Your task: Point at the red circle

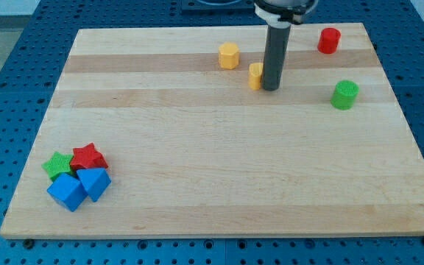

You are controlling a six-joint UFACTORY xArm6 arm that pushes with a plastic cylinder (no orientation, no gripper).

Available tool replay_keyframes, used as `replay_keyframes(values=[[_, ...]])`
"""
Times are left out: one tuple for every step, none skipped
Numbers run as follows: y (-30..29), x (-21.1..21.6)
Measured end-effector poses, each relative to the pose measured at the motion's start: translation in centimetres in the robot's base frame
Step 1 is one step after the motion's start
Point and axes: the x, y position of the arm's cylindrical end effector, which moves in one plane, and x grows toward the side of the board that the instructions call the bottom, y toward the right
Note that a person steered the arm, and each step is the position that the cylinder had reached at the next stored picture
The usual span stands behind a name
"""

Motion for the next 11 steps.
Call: replay_keyframes(values=[[-0.9, -1.5], [-1.4, -2.5], [-1.7, -3.1], [-1.5, -3.2], [3.3, -3.2], [8.7, -3.2], [13.2, -3.2], [18.6, -3.2], [23.6, -3.3], [24.5, -5.1], [22.1, -10.6]])
